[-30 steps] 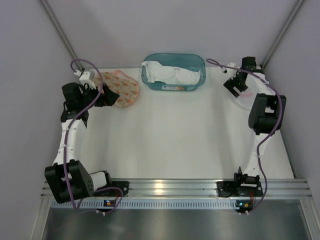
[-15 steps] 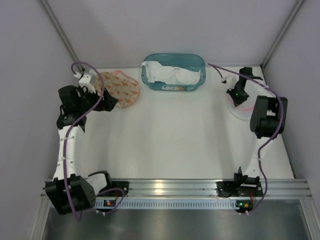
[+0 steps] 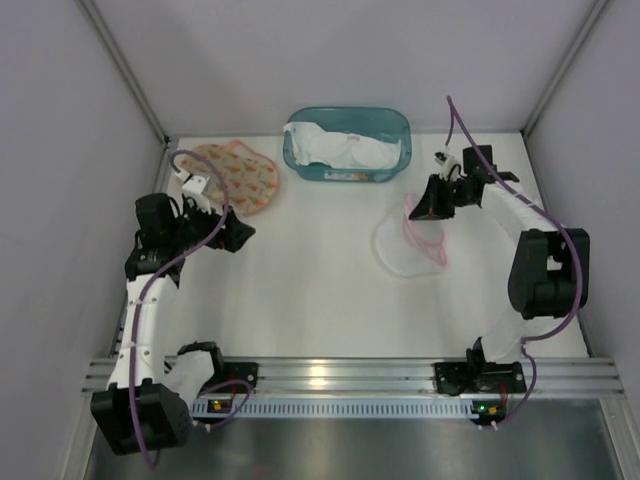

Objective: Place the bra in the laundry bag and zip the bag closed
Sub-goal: Open the laundry bag at the center of the board.

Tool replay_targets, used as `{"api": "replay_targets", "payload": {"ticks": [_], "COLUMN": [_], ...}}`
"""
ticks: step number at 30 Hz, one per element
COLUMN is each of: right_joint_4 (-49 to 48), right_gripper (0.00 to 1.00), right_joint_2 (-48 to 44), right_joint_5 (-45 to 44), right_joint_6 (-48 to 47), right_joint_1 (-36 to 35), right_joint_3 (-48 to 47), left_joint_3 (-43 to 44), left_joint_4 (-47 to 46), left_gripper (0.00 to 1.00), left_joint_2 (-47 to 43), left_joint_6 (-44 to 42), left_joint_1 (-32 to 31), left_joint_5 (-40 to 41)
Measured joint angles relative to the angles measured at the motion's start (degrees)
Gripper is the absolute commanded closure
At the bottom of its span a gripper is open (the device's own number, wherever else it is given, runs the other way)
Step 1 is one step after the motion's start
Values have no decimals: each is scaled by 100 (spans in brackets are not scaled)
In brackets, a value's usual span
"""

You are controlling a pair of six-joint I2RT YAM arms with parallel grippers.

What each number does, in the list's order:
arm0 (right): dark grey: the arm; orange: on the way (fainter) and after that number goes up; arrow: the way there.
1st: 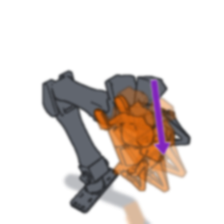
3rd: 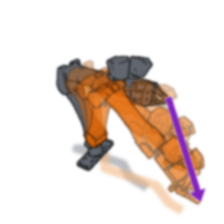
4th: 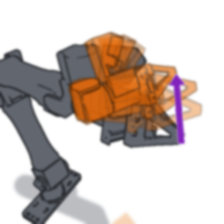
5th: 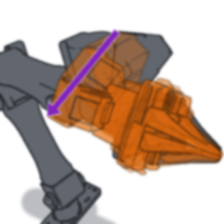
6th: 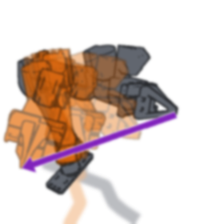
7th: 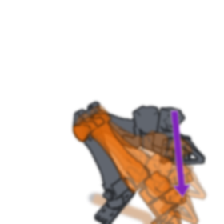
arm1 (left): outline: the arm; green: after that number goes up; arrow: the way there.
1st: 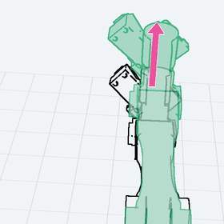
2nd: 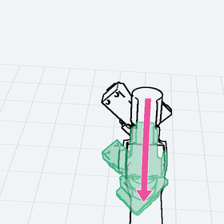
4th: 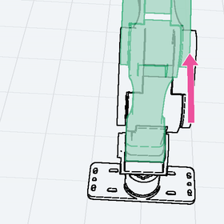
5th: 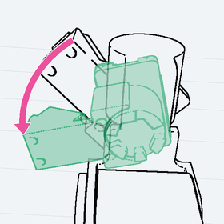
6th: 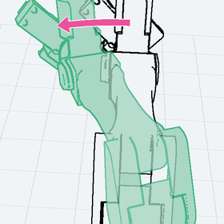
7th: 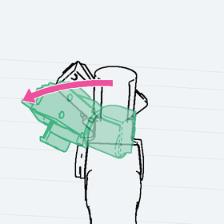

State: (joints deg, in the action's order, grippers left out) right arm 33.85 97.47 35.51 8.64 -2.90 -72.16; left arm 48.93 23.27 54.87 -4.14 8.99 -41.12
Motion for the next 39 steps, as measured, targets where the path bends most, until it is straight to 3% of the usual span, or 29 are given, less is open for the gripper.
{"api": "replay_targets", "payload": {"ticks": [4, 9, 16, 19, 22, 27, 33, 39], "right_joint_4": [-120, 205, 1246, 2041, 2533, 2741, 2986, 3222], "right_gripper": [100, 100, 100, 82, 79, 100, 100, 100], "right_joint_2": [0, -11, 0, 258, 809, 1121, 1196, 1047], "right_joint_5": [669, 1082, 1679, 1860, 1786, 1305, 1488, 2339], "right_joint_6": [702, 566, -400, -1252, -1930, -2260, -2472, -2500], "right_joint_1": [7, 258, 1834, 2590, 3051, 3394, 3545, 3016], "right_joint_3": [131, 87, -114, -184, -317, -522, -1668, -654], "left_joint_3": [-15, -15, 70, 160, 341, 721, 765, 763], "left_joint_4": [188, 247, 284, 262, 208, 24, -107, -203], "left_gripper": [7, 13, 18, 17, 17, 17, 17, 17], "left_joint_2": [-50, 76, 925, 1178, 1394, 1718, 1753, 1751], "left_joint_6": [-304, -474, -385, -258, -101, 175, 317, 584], "left_joint_1": [-485, -1322, -2022, -2094, -2118, -2116, -2118, -2118], "left_joint_5": [79, 280, 352, 372, 387, 479, 476, 472]}}
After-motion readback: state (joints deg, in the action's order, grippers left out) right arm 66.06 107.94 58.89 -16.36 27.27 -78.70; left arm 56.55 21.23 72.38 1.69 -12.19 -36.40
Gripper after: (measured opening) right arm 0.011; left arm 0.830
